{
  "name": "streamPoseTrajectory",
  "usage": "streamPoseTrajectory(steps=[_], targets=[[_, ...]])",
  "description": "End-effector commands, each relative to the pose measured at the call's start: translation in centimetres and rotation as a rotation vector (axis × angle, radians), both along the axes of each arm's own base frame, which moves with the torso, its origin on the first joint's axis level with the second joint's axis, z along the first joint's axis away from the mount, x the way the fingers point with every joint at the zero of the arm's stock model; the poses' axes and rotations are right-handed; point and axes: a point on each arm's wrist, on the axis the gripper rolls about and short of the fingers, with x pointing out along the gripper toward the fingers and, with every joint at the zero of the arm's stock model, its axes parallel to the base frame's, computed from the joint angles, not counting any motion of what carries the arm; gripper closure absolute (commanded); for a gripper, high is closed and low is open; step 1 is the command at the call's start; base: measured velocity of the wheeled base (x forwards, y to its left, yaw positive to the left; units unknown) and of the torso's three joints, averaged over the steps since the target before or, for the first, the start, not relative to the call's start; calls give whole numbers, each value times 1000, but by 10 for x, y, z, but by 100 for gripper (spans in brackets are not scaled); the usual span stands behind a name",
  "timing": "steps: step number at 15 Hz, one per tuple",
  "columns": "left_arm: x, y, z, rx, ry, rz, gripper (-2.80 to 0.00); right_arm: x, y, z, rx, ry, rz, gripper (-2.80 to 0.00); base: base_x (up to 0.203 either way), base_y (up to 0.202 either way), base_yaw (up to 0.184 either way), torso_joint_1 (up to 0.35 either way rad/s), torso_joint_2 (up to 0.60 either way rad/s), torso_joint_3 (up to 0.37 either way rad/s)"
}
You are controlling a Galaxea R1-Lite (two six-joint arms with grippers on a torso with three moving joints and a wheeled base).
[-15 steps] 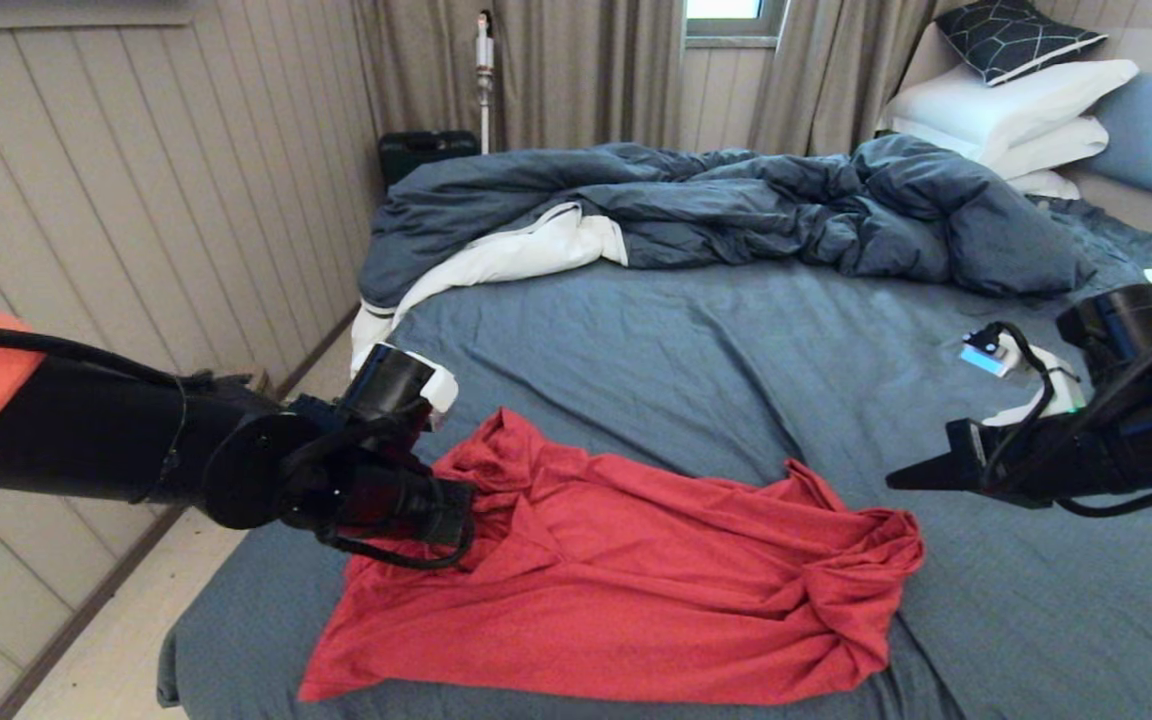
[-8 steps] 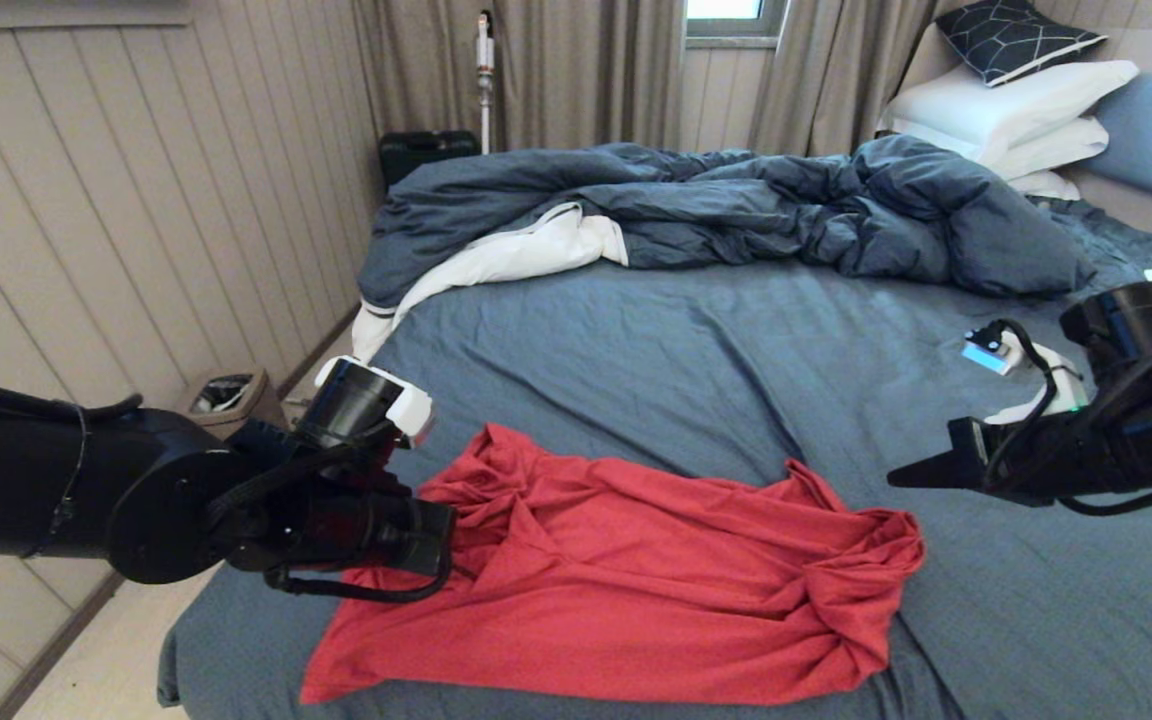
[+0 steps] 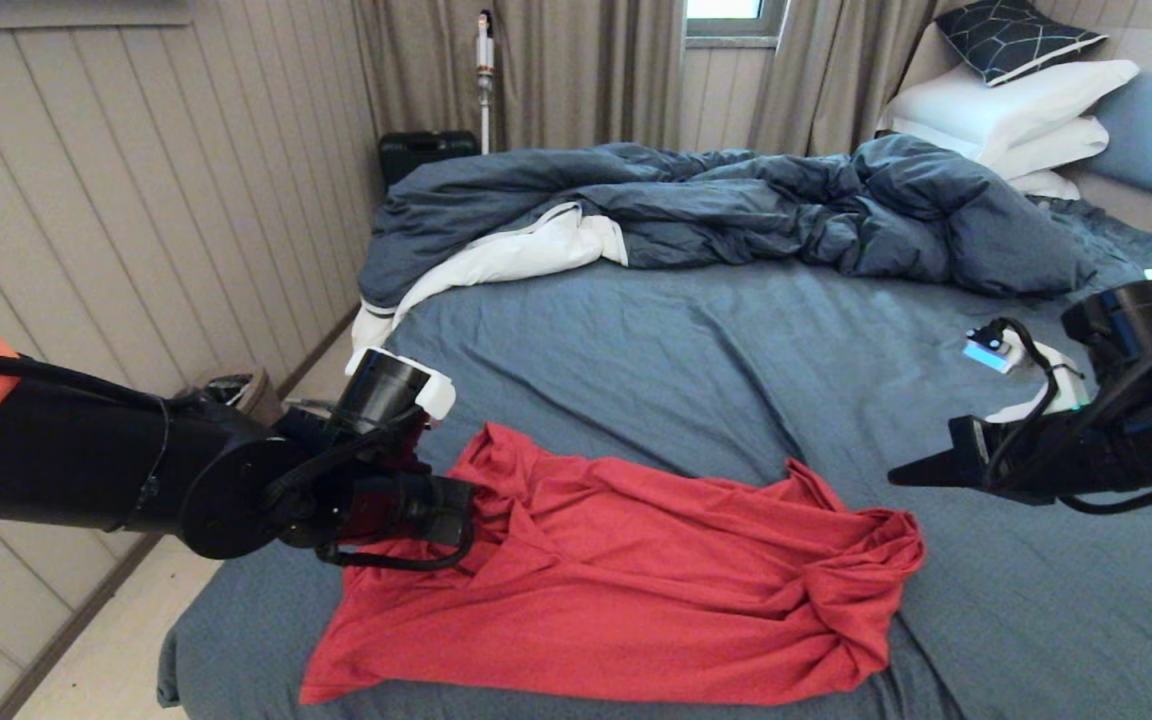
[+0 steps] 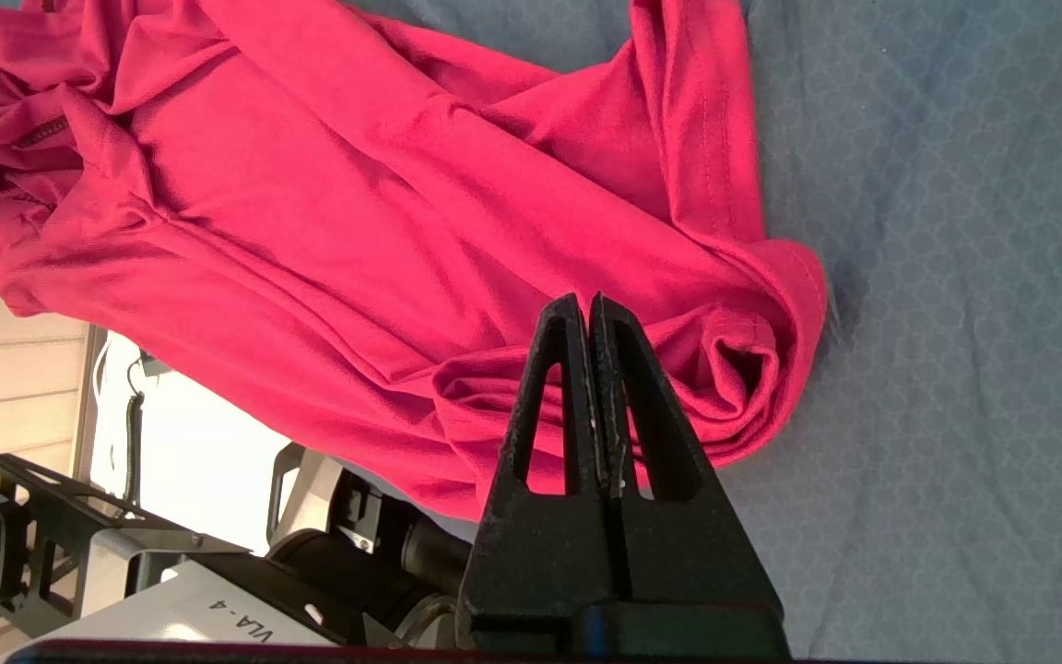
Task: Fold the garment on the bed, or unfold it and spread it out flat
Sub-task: Unford the red T-shirt
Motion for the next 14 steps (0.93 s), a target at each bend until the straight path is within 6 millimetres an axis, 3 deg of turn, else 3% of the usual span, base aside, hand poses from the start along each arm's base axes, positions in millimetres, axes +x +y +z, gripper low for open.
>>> streamPoseTrajectory(steps=[1, 9, 14], targets=[[-1, 2, 1, 0, -2, 7, -280, 0, 0, -1, 3, 4, 3, 0, 0, 0, 0, 0, 0, 0], [-27, 1, 17, 28, -74, -16, -280, 1, 1, -2, 3, 9, 6, 0, 0, 0, 0, 0, 0, 0], [-27, -7, 2, 49, -41, -36, -280, 2, 1, -3, 4, 12, 5, 0, 0, 0, 0, 0, 0, 0]])
